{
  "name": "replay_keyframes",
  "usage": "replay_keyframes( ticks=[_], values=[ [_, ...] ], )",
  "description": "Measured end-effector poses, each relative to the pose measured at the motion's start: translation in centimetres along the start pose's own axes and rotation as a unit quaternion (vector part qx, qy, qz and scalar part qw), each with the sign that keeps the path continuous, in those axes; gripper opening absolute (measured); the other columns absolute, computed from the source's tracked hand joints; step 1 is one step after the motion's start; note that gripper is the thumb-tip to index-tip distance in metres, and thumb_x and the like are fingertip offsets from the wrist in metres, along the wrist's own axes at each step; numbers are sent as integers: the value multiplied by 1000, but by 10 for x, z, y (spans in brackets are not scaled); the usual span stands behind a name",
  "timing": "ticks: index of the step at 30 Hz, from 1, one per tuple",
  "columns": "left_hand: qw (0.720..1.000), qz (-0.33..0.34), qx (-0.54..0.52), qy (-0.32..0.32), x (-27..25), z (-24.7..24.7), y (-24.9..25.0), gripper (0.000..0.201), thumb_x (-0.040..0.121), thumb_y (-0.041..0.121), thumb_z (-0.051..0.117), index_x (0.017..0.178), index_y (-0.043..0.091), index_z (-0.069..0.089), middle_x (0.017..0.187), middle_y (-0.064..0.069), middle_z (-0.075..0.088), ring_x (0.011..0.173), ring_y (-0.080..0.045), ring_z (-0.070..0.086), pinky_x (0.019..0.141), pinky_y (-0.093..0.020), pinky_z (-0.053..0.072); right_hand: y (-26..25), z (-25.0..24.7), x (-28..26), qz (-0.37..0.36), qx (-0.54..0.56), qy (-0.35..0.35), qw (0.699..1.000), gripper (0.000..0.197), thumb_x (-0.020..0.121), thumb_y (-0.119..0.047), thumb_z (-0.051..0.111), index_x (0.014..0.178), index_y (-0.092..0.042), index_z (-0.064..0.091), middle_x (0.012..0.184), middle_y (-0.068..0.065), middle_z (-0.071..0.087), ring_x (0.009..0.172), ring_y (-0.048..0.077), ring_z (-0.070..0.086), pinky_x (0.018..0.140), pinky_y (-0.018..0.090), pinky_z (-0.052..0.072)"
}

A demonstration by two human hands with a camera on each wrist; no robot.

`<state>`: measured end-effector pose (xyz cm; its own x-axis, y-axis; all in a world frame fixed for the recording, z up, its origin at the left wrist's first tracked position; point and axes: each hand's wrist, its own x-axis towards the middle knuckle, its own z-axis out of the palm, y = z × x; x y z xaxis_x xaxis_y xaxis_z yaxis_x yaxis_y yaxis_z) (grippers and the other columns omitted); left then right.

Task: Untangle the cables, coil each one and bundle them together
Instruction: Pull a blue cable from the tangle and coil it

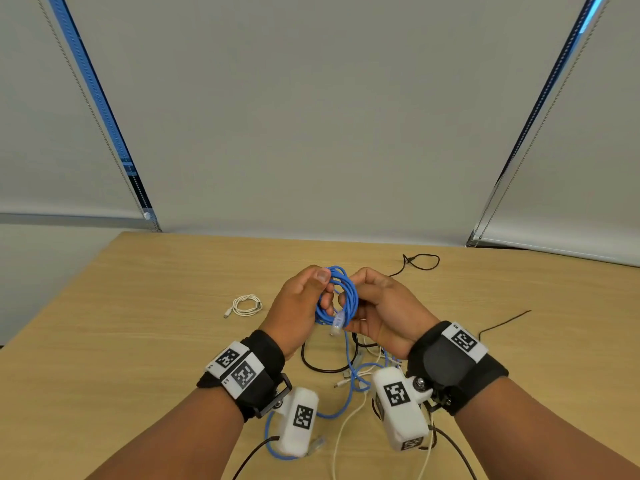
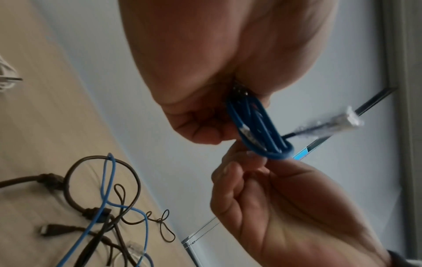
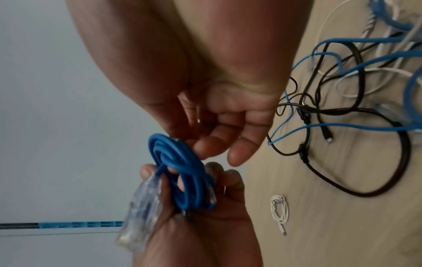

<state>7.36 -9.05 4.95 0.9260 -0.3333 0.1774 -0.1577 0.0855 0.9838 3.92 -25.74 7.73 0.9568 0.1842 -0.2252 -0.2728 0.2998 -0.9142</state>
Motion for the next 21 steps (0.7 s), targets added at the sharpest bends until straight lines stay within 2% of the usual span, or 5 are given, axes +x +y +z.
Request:
replay_keyframes(
  ticks=[3, 5, 8, 11, 21],
  values=[
    [995, 29, 84, 42, 4, 1, -1, 32, 103, 38, 43, 80, 21, 57, 62, 6, 53, 60, -13, 54, 65, -29, 47, 4, 8, -4, -17, 26, 8, 1000, 19, 96, -36, 58, 89, -18, 60, 84, 6, 69, 73, 20, 66, 72, 41, 51],
    [992, 29, 112, 50, 6, 2, -2, 31, 105, 34, 43, 80, 24, 59, 64, 7, 56, 60, -11, 55, 63, -27, 47, 6, 14, -6, -27, -99, 49, 993, 39, 84, -52, 69, 99, -19, 57, 94, 5, 67, 80, 17, 66, 75, 43, 54],
    [996, -6, 79, 37, 6, 2, -4, 30, 107, 30, 46, 86, 13, 61, 69, 1, 59, 64, -16, 56, 67, -40, 49, 7, 19, -6, -28, -268, 79, 960, 44, 83, -31, 76, 118, -25, 50, 107, 16, 63, 83, 17, 64, 71, 39, 55],
    [998, -38, 39, 39, 5, -3, -5, 29, 106, 29, 48, 88, 11, 62, 70, -2, 61, 69, -20, 62, 74, -45, 51, 3, 12, -7, -5, -326, 54, 944, 38, 95, -12, 64, 130, -17, 50, 93, 10, 64, 73, 20, 65, 69, 41, 57],
    [988, -104, -112, 19, -1, -28, 7, 24, 106, 22, 47, 90, 11, 61, 75, -8, 60, 74, -22, 65, 81, -48, 59, -26, -23, -15, 54, -336, -29, 940, 35, 103, -11, 53, 137, -18, 55, 78, 10, 70, 63, 20, 65, 60, 29, 56]
  ],
)
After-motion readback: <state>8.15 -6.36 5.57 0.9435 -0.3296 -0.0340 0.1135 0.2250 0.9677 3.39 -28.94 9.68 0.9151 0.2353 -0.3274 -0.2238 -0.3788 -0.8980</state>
